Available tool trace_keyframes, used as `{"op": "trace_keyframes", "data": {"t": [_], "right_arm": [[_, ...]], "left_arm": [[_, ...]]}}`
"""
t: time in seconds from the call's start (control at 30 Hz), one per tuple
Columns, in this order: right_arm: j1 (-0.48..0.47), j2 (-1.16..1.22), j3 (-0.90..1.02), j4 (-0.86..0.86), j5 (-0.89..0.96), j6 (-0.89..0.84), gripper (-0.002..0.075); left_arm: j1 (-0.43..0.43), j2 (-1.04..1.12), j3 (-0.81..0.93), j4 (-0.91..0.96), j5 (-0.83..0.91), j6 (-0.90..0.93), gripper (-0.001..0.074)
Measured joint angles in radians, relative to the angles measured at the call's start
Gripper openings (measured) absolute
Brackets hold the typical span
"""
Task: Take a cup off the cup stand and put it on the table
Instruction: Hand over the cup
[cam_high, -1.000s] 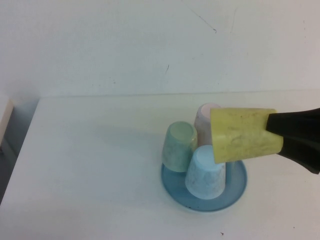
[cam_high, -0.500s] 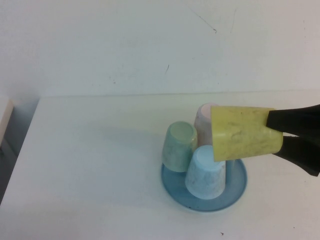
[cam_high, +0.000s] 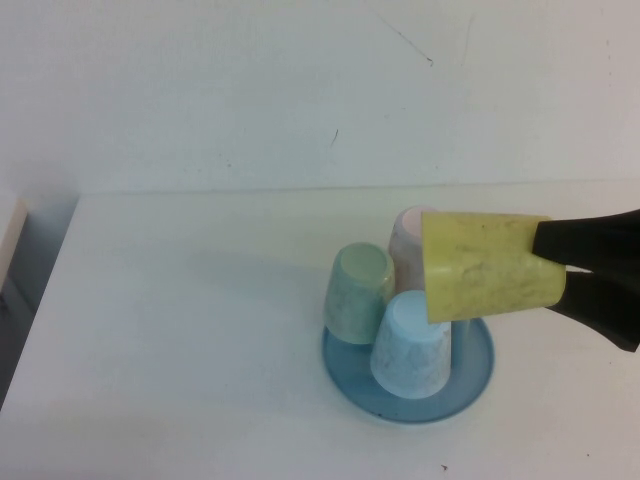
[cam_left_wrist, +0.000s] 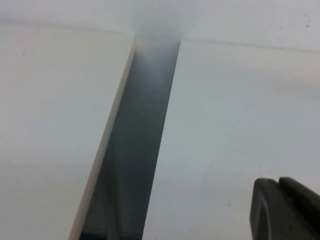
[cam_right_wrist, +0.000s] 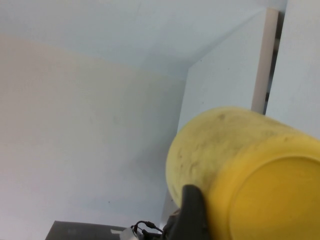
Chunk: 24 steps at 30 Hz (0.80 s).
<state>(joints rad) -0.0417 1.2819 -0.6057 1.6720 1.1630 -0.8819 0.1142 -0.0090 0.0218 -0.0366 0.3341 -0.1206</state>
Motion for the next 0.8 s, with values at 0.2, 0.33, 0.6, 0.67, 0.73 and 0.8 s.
{"op": "trace_keyframes", "data": {"t": [0.2, 0.33, 0.6, 0.67, 0.73, 0.8], "right_arm": [[0.000, 0.000, 0.000, 0.000, 0.000, -0.030, 0.0543], [0.000, 0.000, 0.000, 0.000, 0.000, -0.033, 0.0543], [0.000, 0.000, 0.000, 0.000, 0.000, -0.034, 0.0543], [0.000, 0.000, 0.000, 0.000, 0.000, -0.039, 0.0542], [0.000, 0.000, 0.000, 0.000, 0.000, -0.055, 0.0543], [0.000, 0.000, 0.000, 0.000, 0.000, -0.072, 0.0543]], "left_arm": [[0.000, 0.000, 0.000, 0.008, 0.000, 0.011, -0.0002], [0.000, 0.000, 0.002, 0.002, -0.033, 0.006, -0.0002], [0.000, 0.000, 0.007, -0.605, -0.279, -0.288, -0.0002], [0.000, 0.000, 0.007, -0.663, -0.312, -0.297, -0.0002], [0.000, 0.000, 0.007, -0.688, -0.344, -0.297, -0.0002], [0.000, 0.000, 0.007, -0.706, -0.360, -0.297, -0.0002]]}}
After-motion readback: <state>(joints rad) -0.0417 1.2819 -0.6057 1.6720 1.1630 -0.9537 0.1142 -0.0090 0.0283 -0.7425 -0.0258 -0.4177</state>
